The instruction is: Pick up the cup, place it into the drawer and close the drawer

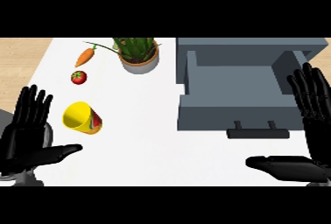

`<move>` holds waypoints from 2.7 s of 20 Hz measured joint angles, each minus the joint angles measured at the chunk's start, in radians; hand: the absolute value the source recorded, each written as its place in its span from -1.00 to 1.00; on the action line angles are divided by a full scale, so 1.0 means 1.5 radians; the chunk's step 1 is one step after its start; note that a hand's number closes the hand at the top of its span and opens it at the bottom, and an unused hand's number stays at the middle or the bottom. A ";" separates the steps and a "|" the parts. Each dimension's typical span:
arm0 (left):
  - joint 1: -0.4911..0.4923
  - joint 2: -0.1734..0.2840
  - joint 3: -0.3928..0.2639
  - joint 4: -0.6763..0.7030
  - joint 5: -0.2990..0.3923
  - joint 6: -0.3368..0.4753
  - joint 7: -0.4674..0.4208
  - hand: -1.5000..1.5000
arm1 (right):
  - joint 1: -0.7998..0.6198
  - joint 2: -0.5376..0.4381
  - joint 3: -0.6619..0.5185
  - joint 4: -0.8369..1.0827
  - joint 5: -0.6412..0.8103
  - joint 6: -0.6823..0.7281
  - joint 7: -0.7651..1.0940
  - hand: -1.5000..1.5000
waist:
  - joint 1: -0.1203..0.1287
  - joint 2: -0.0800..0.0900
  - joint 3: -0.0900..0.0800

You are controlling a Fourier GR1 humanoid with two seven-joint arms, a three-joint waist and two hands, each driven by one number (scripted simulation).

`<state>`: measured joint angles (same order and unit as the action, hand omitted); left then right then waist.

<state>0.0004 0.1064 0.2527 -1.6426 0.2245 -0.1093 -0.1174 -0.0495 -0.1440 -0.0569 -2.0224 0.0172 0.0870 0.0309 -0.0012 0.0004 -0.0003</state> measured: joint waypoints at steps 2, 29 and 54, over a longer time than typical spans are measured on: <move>-0.005 0.007 0.012 0.043 -0.006 -0.002 -0.024 -1.00 | -0.009 0.004 0.006 0.008 0.010 -0.003 0.001 -1.00 | 0.000 0.000 0.000; -0.223 0.125 0.109 0.828 -0.073 -0.056 -0.507 -1.00 | 0.002 0.003 -0.029 0.031 -0.015 0.046 -0.033 -1.00 | -0.007 0.002 -0.001; -0.321 0.142 0.114 0.979 -0.086 -0.087 -0.569 -1.00 | -0.026 0.010 -0.024 0.055 -0.011 0.052 -0.032 -1.00 | -0.019 0.007 -0.003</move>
<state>-0.4805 0.3188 0.4232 -0.1736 0.0957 -0.2391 -0.9716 -0.0879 -0.1296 -0.0936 -1.9395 0.0000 0.1658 -0.0175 -0.0293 0.0108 -0.0044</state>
